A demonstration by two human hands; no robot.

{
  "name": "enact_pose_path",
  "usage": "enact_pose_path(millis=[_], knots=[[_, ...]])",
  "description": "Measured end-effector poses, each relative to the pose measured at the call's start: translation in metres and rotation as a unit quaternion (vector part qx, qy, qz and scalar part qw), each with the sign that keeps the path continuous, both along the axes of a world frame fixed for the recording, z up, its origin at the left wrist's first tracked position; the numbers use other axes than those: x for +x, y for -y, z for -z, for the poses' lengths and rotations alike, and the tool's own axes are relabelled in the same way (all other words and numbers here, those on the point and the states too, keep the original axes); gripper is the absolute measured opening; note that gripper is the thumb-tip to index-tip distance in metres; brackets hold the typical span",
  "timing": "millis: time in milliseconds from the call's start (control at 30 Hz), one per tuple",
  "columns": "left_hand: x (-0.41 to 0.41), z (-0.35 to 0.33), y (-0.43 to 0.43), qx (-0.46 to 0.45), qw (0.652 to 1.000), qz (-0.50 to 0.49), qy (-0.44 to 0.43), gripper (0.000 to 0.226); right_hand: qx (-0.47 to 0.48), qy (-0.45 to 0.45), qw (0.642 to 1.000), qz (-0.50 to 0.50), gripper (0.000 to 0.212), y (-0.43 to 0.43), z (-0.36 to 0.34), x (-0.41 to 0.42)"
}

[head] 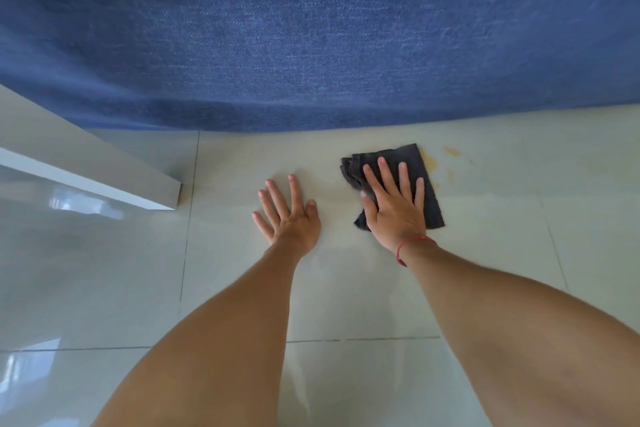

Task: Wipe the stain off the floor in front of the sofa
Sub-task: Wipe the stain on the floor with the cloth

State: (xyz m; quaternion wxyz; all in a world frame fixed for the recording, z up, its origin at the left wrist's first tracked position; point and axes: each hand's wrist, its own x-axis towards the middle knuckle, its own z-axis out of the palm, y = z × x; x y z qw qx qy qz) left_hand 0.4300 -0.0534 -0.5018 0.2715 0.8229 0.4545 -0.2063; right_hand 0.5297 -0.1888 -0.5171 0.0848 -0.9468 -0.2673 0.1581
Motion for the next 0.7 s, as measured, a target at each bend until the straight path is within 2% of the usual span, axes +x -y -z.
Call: enact_pose_path(millis=[167, 333, 467, 600, 700], knots=[[0.001, 0.000, 0.000, -0.004, 1.000, 0.003, -0.008, 0.060, 0.008, -0.015, 0.999, 0.032, 0.054, -0.036, 0.000, -0.006], [0.001, -0.001, 0.000, -0.012, 1.000, -0.012, 0.000, 0.060, 0.021, -0.012, 0.996, -0.084, 0.055, -0.017, 0.002, -0.030], [0.013, -0.006, 0.004, 0.055, 0.996, -0.045, 0.054, 0.058, 0.020, -0.006, 0.989, -0.144, 0.051, 0.034, 0.003, -0.020], [0.034, -0.004, 0.003, 0.006, 0.999, 0.005, 0.040, 0.058, 0.004, -0.008, 0.999, -0.048, 0.056, 0.074, -0.003, 0.005], [0.034, 0.001, 0.004, -0.001, 1.000, 0.015, 0.010, 0.059, -0.010, -0.018, 0.999, 0.042, 0.052, 0.064, -0.002, 0.021]])
